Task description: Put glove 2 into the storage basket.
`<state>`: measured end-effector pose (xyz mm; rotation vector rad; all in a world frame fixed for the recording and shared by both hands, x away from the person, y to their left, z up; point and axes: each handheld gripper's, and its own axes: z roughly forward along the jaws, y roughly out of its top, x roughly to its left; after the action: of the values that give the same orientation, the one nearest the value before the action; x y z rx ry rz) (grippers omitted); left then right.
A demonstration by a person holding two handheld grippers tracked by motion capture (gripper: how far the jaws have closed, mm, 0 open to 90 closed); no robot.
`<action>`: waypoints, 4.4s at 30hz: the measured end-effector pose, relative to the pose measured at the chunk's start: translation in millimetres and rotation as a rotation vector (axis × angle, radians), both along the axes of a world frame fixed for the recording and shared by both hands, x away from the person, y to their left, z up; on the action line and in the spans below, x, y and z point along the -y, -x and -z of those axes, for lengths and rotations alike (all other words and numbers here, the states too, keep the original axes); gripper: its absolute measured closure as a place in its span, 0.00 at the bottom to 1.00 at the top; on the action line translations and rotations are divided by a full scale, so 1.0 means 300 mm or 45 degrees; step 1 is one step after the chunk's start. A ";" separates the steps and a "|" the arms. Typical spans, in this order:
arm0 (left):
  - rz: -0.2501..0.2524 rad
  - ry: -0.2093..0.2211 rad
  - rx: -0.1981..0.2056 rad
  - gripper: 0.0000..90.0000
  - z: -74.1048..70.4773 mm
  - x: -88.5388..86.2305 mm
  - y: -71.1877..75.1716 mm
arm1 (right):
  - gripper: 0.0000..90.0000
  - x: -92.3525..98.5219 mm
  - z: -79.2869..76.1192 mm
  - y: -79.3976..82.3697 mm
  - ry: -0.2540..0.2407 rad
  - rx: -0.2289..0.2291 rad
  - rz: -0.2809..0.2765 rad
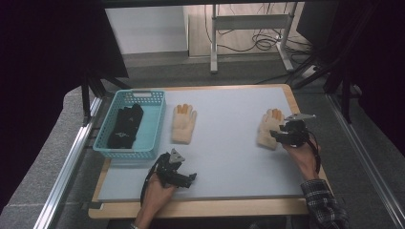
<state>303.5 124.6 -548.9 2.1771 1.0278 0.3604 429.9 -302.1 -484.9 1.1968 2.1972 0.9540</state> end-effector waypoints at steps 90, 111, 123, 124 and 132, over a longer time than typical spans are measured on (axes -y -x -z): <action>0.000 0.000 -0.001 0.01 0.000 0.000 0.000 | 0.66 -0.402 0.062 0.060 -0.105 -0.076 -0.299; 0.000 0.000 -0.001 0.01 0.000 -0.001 0.000 | 0.80 -0.759 0.051 -0.068 -0.112 -0.110 -0.510; -0.001 0.002 -0.003 0.01 0.000 -0.001 0.000 | 0.69 -0.907 0.104 -0.151 -0.116 -0.137 -0.444; -0.001 0.002 -0.003 0.01 0.000 -0.001 0.000 | 0.68 -0.919 0.112 -0.157 -0.103 -0.142 -0.431; -0.001 0.001 -0.002 0.01 0.000 -0.001 0.000 | 0.62 -0.968 0.153 -0.194 -0.064 -0.144 -0.371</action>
<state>303.4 124.9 -548.9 2.1763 1.0289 0.3587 488.2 -11.6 -530.8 0.9894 2.5001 1.0840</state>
